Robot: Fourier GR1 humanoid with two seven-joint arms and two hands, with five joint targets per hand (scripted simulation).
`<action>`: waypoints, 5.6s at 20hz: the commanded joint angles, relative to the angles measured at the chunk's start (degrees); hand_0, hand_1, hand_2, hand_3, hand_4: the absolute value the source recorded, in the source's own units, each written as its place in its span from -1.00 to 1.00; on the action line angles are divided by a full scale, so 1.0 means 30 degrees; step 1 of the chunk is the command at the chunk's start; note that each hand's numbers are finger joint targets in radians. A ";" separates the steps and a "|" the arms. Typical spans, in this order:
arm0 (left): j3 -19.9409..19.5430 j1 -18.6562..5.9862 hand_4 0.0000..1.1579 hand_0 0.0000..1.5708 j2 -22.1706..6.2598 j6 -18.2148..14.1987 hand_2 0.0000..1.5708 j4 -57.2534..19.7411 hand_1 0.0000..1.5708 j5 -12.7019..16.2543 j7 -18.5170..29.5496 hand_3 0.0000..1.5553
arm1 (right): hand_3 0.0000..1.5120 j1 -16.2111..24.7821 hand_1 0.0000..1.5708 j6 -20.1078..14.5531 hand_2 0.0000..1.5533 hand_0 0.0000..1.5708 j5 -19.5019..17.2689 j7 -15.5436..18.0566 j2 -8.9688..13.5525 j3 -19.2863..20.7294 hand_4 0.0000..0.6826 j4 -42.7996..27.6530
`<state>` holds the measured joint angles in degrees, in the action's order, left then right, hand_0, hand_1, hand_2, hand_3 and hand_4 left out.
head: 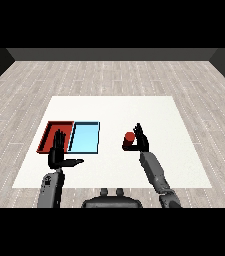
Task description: Pick the red can and put it in the red box
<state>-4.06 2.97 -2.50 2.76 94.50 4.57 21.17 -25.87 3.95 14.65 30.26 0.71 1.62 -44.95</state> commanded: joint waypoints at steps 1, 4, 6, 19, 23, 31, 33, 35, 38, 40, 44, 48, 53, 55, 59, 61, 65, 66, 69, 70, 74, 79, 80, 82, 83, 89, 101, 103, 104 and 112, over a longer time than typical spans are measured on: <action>-0.0885 -0.0875 -1.00 -1.00 -0.0637 0.0664 -1.00 -0.0261 -1.00 0.1049 -0.0462 -1.00 | -1.00 -0.0784 -1.00 0.0408 -1.00 -1.00 0.0054 0.0680 -0.0001 0.0723 -1.00 0.1765; -0.0072 -0.0873 -1.00 -1.00 0.0001 -0.0238 -1.00 -0.0367 -1.00 0.0000 -0.0445 -1.00 | -1.00 -0.1335 -1.00 -0.0791 -1.00 -1.00 0.0186 0.0983 -0.0230 -0.0333 -1.00 0.2076; 0.0222 0.0566 -1.00 -1.00 0.0028 -0.0148 -1.00 0.1395 -1.00 -0.0048 -0.0640 -1.00 | -1.00 -0.1401 -1.00 -0.1091 -1.00 -1.00 0.1220 0.1154 -0.0230 -0.1045 -1.00 0.2637; -0.0209 -0.0218 -1.00 -1.00 0.0120 -0.0367 -1.00 0.0345 -1.00 0.0096 -0.0265 -1.00 | -1.00 -0.3164 -1.00 -0.0772 -1.00 -1.00 0.1021 0.1080 -0.0014 -0.0257 -1.00 0.4033; -0.0701 -0.0699 -1.00 -1.00 -0.0282 0.0062 -1.00 -0.1266 -1.00 0.0205 0.0774 -1.00 | -1.00 -0.2256 -1.00 -0.2351 -1.00 -1.00 0.2708 0.0654 -0.0232 -0.2778 -1.00 0.3242; -0.0798 -0.1769 -1.00 -1.00 -0.0495 -0.0029 -1.00 -0.1008 -1.00 0.0505 -0.0610 -1.00 | 0.91 -0.3713 0.89 -0.4175 0.89 0.89 0.1089 0.0076 -0.0231 -0.1135 0.94 0.4149; -0.0466 -0.0925 -1.00 -1.00 -0.0168 -0.0168 -1.00 -0.1550 -1.00 -0.0206 0.0940 -1.00 | 0.90 -0.2386 0.91 -0.4644 0.89 0.91 0.0634 -0.1563 -0.0069 -0.1680 0.95 0.1314; 0.0252 -0.0162 -1.00 -1.00 0.0293 -0.0523 -1.00 -0.0366 -1.00 -0.0556 0.0395 -1.00 | 0.90 -0.3111 0.89 -0.3555 0.88 0.89 0.0030 0.0743 0.0032 -0.1094 0.94 0.4153; 0.0504 -0.0399 -1.00 -1.00 0.0227 -0.0620 -1.00 -0.0629 -1.00 -0.1064 0.0473 -1.00 | 0.89 -0.2908 0.87 -0.4865 0.87 0.87 -0.0275 -0.0840 -0.0231 -0.2001 0.89 0.1933; 0.0071 -0.1000 -1.00 -1.00 -0.0191 -0.0420 -1.00 0.0023 -1.00 -0.0399 -0.0914 -1.00 | 0.88 -0.2510 0.86 -0.4153 0.87 0.86 -0.0660 0.0815 -0.0034 -0.1942 0.90 0.2783; 0.0484 -0.1666 -1.00 -1.00 0.0488 -0.0662 -1.00 -0.1088 -1.00 -0.0581 -0.0048 -1.00 | 0.87 -0.2555 0.86 -0.4598 0.86 0.86 -0.0808 -0.0223 0.0062 -0.1823 0.94 0.0859; 0.1229 -0.1370 -1.00 -1.00 0.0759 -0.1123 -1.00 -0.0073 -1.00 -0.1066 -0.1730 -1.00 | 0.86 -0.1344 0.83 -0.4601 0.85 0.83 -0.0594 -0.2127 0.0700 -0.2407 0.92 -0.3083; 0.1718 -0.1348 -1.00 -1.00 0.0296 -0.0010 -1.00 -0.0555 -1.00 -0.1251 -0.1241 -1.00 | 0.86 -0.1261 0.84 -0.5350 0.86 0.84 -0.1129 -0.2370 0.0217 -0.2707 0.90 -0.4296; 0.3910 -0.1267 -1.00 -1.00 0.0809 -0.1259 -1.00 -0.2139 -1.00 -0.1701 -0.0075 -1.00 | 0.87 -0.0307 0.83 -0.5889 0.87 0.83 -0.1136 -0.3038 0.0124 -0.3037 0.91 -0.5799; 0.4608 -0.2178 -1.00 -1.00 0.0821 -0.1706 -1.00 -0.0552 -1.00 -0.1193 -0.2956 -1.00 | 0.87 0.0296 0.80 -0.5658 0.85 0.80 -0.1283 -0.2539 -0.0225 -0.3461 0.91 -0.6101; 0.5398 -0.3986 -1.00 -1.00 0.0826 -0.2441 -1.00 -0.2615 -1.00 -0.1050 -0.2256 -1.00 | 0.89 -0.0024 0.83 -0.5364 0.86 0.83 -0.1176 -0.3466 -0.0010 -0.3197 0.93 -0.7425; 0.6968 -0.4019 -1.00 -1.00 0.0830 -0.3549 -1.00 -0.2626 -1.00 -0.0359 -0.2718 -1.00 | 0.88 0.0380 0.81 -0.6403 0.86 0.81 -0.0914 -0.2893 -0.0233 -0.4523 0.94 -0.7473; 0.7088 -0.4092 -1.00 -1.00 0.0831 -0.3703 -1.00 -0.2671 -1.00 -0.0315 -0.2717 -1.00 | 0.88 0.0570 0.81 -0.6545 0.86 0.81 -0.0921 -0.2967 -0.0234 -0.4722 0.94 -0.7741; 0.8570 -0.4158 -1.00 -1.00 0.0832 -0.4682 -1.00 -0.2221 -1.00 0.0261 -0.2730 -1.00 | 0.88 0.0310 0.81 -0.7980 0.86 0.81 -0.0507 -0.3341 -0.0234 -0.5930 0.94 -0.8020; 0.8107 -0.6327 -1.00 -1.00 0.0832 -0.4956 -1.00 -0.4231 -1.00 0.0771 -0.3098 -1.00 | 0.88 0.0352 0.79 -0.7203 0.85 0.79 -0.1059 -0.4135 -0.0235 -0.5275 0.91 -0.8935; 1.0402 -0.5691 -1.00 -1.00 0.0833 -0.6938 -1.00 -0.3811 -1.00 0.0681 -0.2435 -1.00 | 0.84 0.0957 0.79 -0.6493 0.81 0.79 -0.1268 -0.2920 -0.0236 -0.5700 0.87 -0.8833; 0.9959 -0.4944 -1.00 -1.00 0.0833 -0.5621 -1.00 -0.4986 -1.00 0.0791 -0.1177 -1.00 | 0.85 0.1060 0.76 -0.7312 0.82 0.76 -0.1481 -0.3889 -0.0237 -0.6719 0.81 -1.0282; 1.0928 -0.6042 -1.00 -1.00 0.0833 -0.7207 -1.00 -0.3909 -1.00 0.0510 -0.3014 -1.00 | 0.85 -0.1458 0.77 -0.8585 0.81 0.77 0.0169 -0.3514 -0.0237 -0.7056 0.79 -0.8170; 0.8607 -0.6573 -1.00 -1.00 0.0833 -0.5099 -1.00 -0.5213 -1.00 0.0781 -0.2707 -1.00 | 0.85 0.1015 0.78 -0.8456 0.82 0.78 0.0073 -0.3013 -0.0237 -0.8407 0.80 -1.0034; 0.9823 -0.6800 -1.00 -1.00 0.0833 -0.6159 -1.00 -0.5857 -1.00 0.1317 -0.1904 -1.00 | 0.86 0.1392 0.78 -0.7243 0.83 0.78 -0.0661 -0.2326 -0.0237 -0.7578 0.81 -0.9526; 1.0669 -0.8781 -1.00 -1.00 0.0833 -0.7765 -1.00 -0.6018 -1.00 0.1287 -0.4239 -1.00 | 0.85 0.0806 0.82 -0.9255 0.85 0.82 0.0481 -0.3660 -0.0237 -0.9907 0.83 -1.0875; 1.1793 -0.8010 -1.00 -1.00 0.0833 -0.8066 -1.00 -0.6368 -1.00 0.1006 -0.3213 -1.00 | 0.83 -0.2247 0.84 -0.9524 0.85 0.84 0.1848 -0.3949 -0.0237 -0.9694 0.74 -0.9510; 1.0602 -0.8983 -1.00 -1.00 0.0832 -0.7083 -1.00 -0.8258 -1.00 0.1813 -0.2362 -1.00 | 0.85 -0.0569 0.86 -1.0322 0.86 0.86 0.1900 -0.2928 -0.0237 -1.1513 0.69 -0.9727; 1.1682 -0.8085 -1.00 -1.00 0.0830 -0.8209 -1.00 -0.5935 -1.00 0.1165 -0.3575 -1.00 | 0.85 -0.0166 0.84 -0.9897 0.86 0.84 0.1439 -0.2955 -0.0236 -1.0786 0.62 -1.0651; 1.2630 -1.0881 0.48 0.65 0.0810 -1.1027 0.68 -0.8555 0.65 0.2181 -0.3894 0.61 | 0.86 -0.0884 0.93 -0.8835 0.88 0.93 0.2303 -0.1828 -0.0217 -1.0522 0.55 -0.8974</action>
<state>30.63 -24.37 -1.55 -26.58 73.72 8.30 9.52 -27.70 -26.21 18.72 20.84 1.18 -30.68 -77.07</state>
